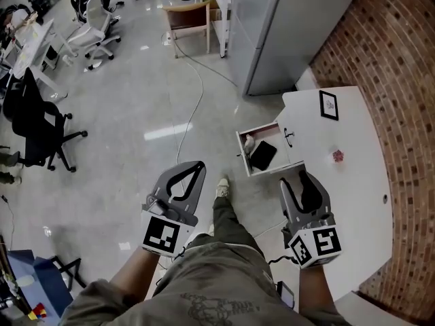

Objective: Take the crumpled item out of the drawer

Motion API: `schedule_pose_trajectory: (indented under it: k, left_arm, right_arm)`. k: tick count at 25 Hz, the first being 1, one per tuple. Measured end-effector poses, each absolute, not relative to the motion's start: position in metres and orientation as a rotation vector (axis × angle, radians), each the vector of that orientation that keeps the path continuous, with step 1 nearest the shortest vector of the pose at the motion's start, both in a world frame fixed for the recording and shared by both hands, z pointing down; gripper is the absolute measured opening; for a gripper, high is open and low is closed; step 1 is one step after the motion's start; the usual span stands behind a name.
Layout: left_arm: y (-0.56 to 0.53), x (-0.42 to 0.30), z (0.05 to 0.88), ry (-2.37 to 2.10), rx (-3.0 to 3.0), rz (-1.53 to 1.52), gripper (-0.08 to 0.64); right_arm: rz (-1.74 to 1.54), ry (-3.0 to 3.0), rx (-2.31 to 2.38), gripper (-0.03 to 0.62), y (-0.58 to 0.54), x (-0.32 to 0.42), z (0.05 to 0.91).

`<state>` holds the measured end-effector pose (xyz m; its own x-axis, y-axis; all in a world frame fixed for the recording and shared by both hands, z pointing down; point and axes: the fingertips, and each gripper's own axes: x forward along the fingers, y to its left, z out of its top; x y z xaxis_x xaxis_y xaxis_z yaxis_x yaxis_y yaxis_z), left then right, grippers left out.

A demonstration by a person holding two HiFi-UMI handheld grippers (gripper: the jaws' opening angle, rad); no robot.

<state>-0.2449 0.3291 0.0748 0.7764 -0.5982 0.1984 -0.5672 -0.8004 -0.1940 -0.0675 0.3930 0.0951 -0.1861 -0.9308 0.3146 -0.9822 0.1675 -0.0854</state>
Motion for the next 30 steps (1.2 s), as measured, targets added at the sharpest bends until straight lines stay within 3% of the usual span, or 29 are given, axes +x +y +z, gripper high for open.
schedule_pose_trajectory:
  k: [19, 30]
  left_arm:
    - [0.12, -0.124, 0.093, 0.709, -2.871, -0.493, 0.002]
    - [0.071, -0.074, 0.1, 0.571, -2.877, -0.531, 0.0]
  right_arm:
    - [0.571, -2.154, 1.924, 0.233, 0.202, 0.024, 0.142]
    - [0.602, -2.071, 2.038, 0.232, 0.163, 0.071, 0.15]
